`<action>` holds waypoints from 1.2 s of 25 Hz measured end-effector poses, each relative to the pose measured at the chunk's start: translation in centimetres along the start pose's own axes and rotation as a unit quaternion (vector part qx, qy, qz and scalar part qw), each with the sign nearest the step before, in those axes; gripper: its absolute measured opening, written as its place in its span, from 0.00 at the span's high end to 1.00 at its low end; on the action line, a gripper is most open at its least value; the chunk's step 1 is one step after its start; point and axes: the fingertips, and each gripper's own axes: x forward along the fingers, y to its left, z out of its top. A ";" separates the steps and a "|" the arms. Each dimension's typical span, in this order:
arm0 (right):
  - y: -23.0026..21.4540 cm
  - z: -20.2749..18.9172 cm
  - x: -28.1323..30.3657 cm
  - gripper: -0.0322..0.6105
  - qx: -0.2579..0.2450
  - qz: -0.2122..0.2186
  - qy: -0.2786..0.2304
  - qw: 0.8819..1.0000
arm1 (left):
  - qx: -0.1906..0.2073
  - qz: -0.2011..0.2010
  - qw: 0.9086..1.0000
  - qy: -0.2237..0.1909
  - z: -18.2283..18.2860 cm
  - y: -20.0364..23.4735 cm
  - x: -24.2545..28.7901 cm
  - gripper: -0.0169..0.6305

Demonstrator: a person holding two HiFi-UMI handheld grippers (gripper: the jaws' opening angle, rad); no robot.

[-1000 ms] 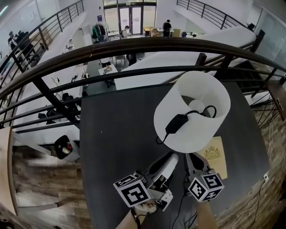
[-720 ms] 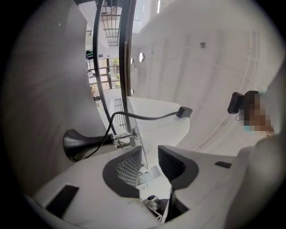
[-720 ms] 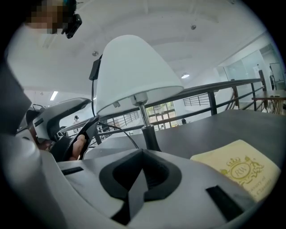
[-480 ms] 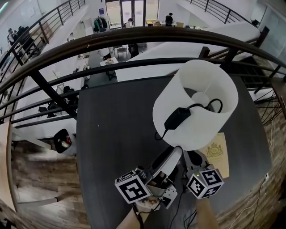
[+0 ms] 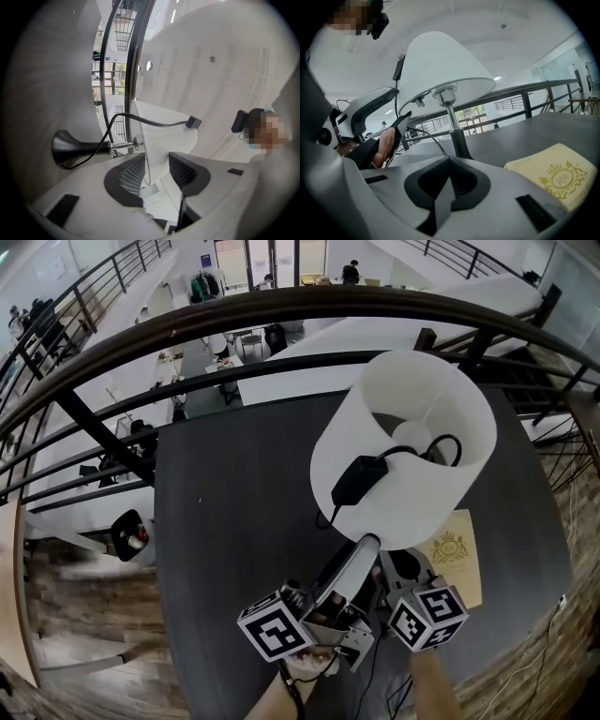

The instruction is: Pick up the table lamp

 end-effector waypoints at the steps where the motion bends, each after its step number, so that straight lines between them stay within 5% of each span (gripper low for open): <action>1: 0.0 0.0 0.0 0.95 0.000 0.000 0.000 1.000 | -0.001 -0.003 1.000 -0.001 0.0 0.0 0.0 0.70; 22: -1.6 1.5 1.8 0.95 -0.003 -0.009 -0.014 1.000 | -0.010 0.001 1.000 -0.011 2.4 -0.7 3.2 0.78; 30: -3.0 1.5 4.3 0.89 -0.023 -0.014 0.005 1.000 | -0.004 0.005 1.000 -0.002 3.3 -0.9 4.1 0.79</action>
